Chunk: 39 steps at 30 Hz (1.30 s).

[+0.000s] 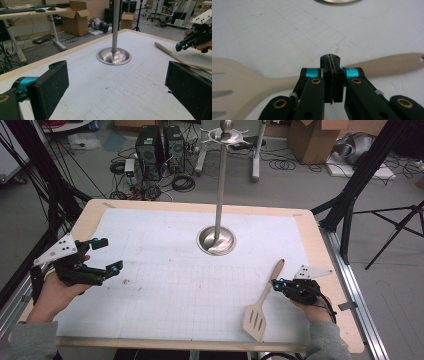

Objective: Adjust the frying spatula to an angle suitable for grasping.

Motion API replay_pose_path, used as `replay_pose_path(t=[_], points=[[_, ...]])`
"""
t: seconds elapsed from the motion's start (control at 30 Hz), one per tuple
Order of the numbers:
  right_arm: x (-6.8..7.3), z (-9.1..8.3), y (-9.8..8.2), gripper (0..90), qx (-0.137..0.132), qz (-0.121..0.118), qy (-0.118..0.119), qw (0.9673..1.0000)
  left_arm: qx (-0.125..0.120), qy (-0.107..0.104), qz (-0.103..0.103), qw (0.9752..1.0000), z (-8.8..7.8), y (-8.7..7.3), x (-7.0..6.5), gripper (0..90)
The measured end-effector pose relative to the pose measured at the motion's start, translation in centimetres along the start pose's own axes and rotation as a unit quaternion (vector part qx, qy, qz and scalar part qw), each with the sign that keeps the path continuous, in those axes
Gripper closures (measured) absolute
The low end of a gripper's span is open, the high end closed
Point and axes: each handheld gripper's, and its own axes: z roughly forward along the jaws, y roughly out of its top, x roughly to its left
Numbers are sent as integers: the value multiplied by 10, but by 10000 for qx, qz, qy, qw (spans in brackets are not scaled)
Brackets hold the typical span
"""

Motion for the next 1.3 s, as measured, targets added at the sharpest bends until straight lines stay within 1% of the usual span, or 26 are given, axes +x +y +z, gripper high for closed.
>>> replay_pose_path(t=[0.03, 0.07, 0.1, 0.23, 0.27, 0.33, 0.43, 0.67, 0.8, 0.83, 1.0, 1.13, 1.3], points=[[-2, 0, -2, 900, 62, 33, -43, 10000, -14, 0, 0, 10000, -1, 0, 0, 56], [-2, 0, -2, 900, 62, 33, -43, 10000, -14, 0, 0, 10000, -1, 0, 0, 56], [-5, 0, -4, 900, 130, 117, -130, 9998, -19, 12, 0, 10000, -2, 0, 1, 56], [-11, 2, -6, 900, 174, 219, -242, 9993, -14, 40, -18, 10000, -4, -1, 2, 56], [-12, 3, -7, 900, 207, 293, -280, 9990, -12, 42, -16, 10000, -4, -1, 2, 56], [-15, 5, -8, 900, 308, 343, -372, 9982, -4, 53, -13, 10000, -4, -2, 2, 56], [-17, 9, -9, 900, 436, 392, -403, 9975, 1, 64, -22, 10000, -6, -2, 1, 56], [-17, 14, -6, 900, 509, 278, -399, 9975, 26, 124, -30, 9999, -10, -4, 2, 56], [-16, 18, -3, 900, 474, 273, -353, 9979, 15, 181, -11, 9998, -12, -5, 2, 56], [-17, 20, -1, 900, 379, 277, -319, 9984, 14, 206, -12, 9998, -13, -5, 2, 56], [-17, 23, 1, 900, 385, 276, -283, 9985, -10, 244, -29, 9997, -17, -5, 3, 56], [-16, 27, 4, 900, 378, 210, -307, 9986, -3, 272, -35, 9996, -20, -6, 3, 56], [-16, 35, 9, 900, 385, 125, -268, 9988, -8, 333, -55, 9994, -25, -7, 3, 56]])
